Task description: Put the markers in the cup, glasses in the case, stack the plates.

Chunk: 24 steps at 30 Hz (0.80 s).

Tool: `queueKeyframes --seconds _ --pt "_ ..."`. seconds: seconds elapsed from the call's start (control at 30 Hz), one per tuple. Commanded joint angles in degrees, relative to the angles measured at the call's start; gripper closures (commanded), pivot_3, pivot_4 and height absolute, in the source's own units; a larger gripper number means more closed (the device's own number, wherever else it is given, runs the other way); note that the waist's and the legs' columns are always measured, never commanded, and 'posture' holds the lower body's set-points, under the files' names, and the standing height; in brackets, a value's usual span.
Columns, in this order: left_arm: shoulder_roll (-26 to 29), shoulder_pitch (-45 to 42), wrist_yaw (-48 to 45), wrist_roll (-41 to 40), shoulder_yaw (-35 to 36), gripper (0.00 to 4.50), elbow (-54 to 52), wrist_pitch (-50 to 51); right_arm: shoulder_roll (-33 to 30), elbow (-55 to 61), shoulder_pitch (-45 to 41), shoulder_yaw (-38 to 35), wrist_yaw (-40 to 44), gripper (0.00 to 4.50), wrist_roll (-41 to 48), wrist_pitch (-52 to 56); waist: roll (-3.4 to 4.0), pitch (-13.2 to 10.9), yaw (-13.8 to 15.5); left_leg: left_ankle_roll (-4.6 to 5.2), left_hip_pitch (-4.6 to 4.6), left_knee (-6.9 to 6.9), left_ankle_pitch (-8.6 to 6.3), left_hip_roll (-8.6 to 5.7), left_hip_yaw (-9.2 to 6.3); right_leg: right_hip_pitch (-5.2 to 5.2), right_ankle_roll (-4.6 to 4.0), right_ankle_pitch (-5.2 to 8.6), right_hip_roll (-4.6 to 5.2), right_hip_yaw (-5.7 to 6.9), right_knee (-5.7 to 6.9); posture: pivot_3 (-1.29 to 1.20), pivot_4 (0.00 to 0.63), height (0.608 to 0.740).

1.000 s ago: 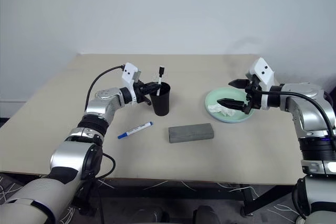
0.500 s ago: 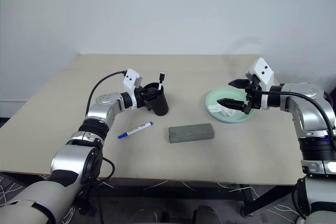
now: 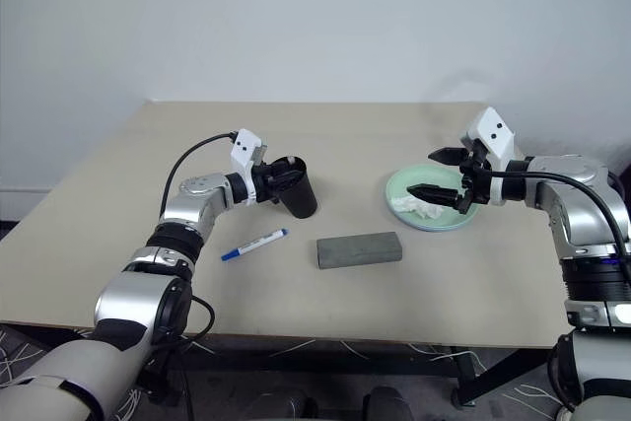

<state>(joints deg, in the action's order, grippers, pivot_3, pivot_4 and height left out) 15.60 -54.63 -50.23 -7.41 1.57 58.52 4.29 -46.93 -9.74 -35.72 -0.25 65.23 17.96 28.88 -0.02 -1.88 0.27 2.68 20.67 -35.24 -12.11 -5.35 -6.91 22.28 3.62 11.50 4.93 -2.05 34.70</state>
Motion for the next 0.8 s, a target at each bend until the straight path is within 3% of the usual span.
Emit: queueKeyframes --seconds 0.03,0.13,0.17,0.8 --pt "0.3 -1.8 0.4 0.5 0.0 1.08 -1.4 -0.9 -0.1 1.1 -1.9 -0.7 0.3 0.00 0.4 -0.8 0.00 0.0 0.0 0.00 -0.01 0.00 0.00 0.00 0.00 -0.01 0.00 0.00 0.00 0.00 0.00 0.00 0.000 0.732" --pt "0.3 -2.0 0.3 0.5 -0.1 0.12 -1.3 -1.1 -0.1 1.2 -1.9 -0.7 0.2 0.00 0.4 -0.7 0.00 0.0 0.2 0.00 -0.02 -0.02 0.00 0.00 -0.01 -0.04 0.00 0.00 0.00 0.02 0.01 0.00 0.000 0.732" --pt "0.3 -2.1 0.3 0.5 -0.1 0.05 -1.3 -1.1 -0.2 1.2 -1.9 -0.7 0.3 0.00 0.4 -0.7 0.00 0.0 0.2 0.00 -0.02 -0.02 0.00 0.00 -0.01 -0.04 0.00 0.00 0.00 0.02 0.01 0.00 0.000 0.732" --pt "0.5 -2.3 -0.8 -0.4 0.6 0.05 -2.5 -0.1 0.1 1.2 -2.0 -0.3 0.3 0.00 0.4 -0.5 0.00 0.0 0.2 0.00 0.01 0.01 0.00 0.01 0.00 0.01 0.00 0.00 -0.01 0.02 -0.01 0.00 0.000 0.732"
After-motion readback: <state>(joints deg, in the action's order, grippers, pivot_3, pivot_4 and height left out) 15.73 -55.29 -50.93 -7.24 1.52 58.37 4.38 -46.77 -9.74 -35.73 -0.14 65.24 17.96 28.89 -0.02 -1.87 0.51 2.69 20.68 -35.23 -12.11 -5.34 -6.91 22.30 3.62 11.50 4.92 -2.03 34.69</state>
